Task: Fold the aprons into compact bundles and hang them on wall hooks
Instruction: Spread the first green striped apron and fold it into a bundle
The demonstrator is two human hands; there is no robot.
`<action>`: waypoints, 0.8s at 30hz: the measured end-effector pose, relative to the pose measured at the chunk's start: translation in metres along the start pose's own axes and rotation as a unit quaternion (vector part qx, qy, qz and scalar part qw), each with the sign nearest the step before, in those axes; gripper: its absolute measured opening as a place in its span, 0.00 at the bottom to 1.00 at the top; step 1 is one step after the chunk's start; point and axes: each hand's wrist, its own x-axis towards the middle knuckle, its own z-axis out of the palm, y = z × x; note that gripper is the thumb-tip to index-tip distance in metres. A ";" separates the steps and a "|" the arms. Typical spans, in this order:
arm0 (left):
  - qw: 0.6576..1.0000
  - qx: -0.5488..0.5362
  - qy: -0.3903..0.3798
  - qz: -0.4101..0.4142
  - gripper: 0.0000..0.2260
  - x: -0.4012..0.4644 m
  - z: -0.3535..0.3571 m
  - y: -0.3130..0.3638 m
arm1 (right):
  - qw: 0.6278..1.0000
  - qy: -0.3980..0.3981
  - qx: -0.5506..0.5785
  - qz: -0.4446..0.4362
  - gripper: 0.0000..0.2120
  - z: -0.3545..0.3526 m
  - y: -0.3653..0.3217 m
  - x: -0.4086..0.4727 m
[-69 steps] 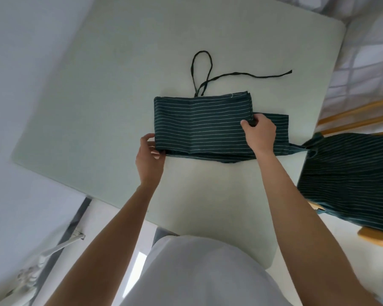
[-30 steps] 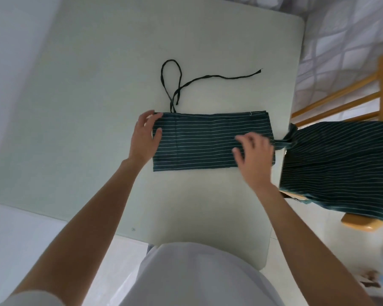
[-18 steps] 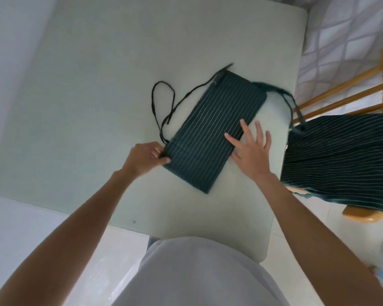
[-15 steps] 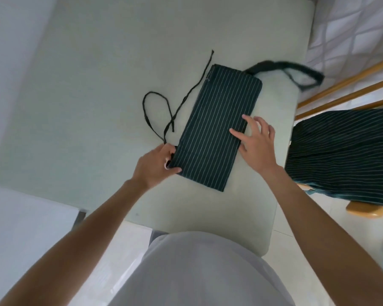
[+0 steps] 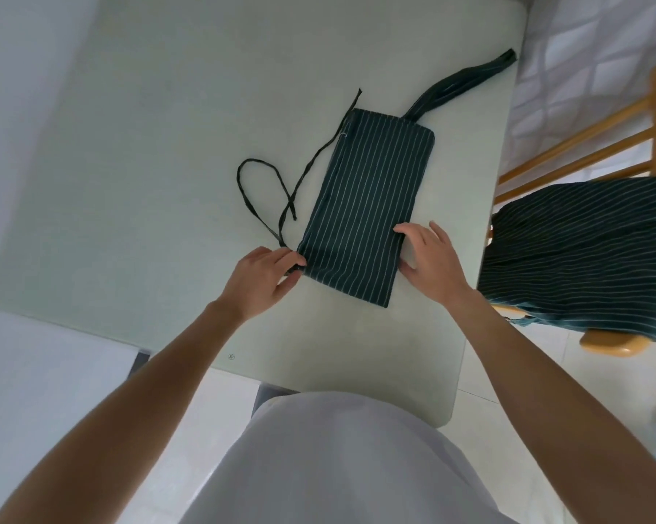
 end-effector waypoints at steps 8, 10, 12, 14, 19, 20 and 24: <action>0.990 -0.058 0.124 0.032 0.06 0.065 -0.055 0.034 | 0.936 0.100 0.268 0.206 0.09 -0.004 -0.027 -0.015; 0.991 -0.089 0.104 -0.006 0.06 0.098 -0.057 0.026 | 0.905 0.119 0.309 0.266 0.09 -0.004 -0.026 -0.013; 0.988 -0.121 0.078 -0.058 0.07 0.127 -0.052 0.011 | 0.879 0.135 0.338 0.308 0.07 -0.004 -0.023 -0.010; 0.978 -0.167 0.053 -0.114 0.08 0.153 -0.040 -0.005 | 0.860 0.146 0.352 0.340 0.07 -0.005 -0.020 -0.006; 0.967 -0.204 -0.007 -0.151 0.07 0.199 -0.007 -0.019 | 0.871 0.152 0.295 0.362 0.09 -0.004 -0.018 0.004; 0.968 -0.201 -0.025 -0.147 0.07 0.208 0.000 -0.021 | 0.869 0.149 0.287 0.374 0.09 -0.003 -0.016 0.006; 0.976 -0.171 -0.053 -0.120 0.08 0.225 0.019 -0.026 | 0.872 0.129 0.237 0.409 0.10 -0.001 -0.013 0.009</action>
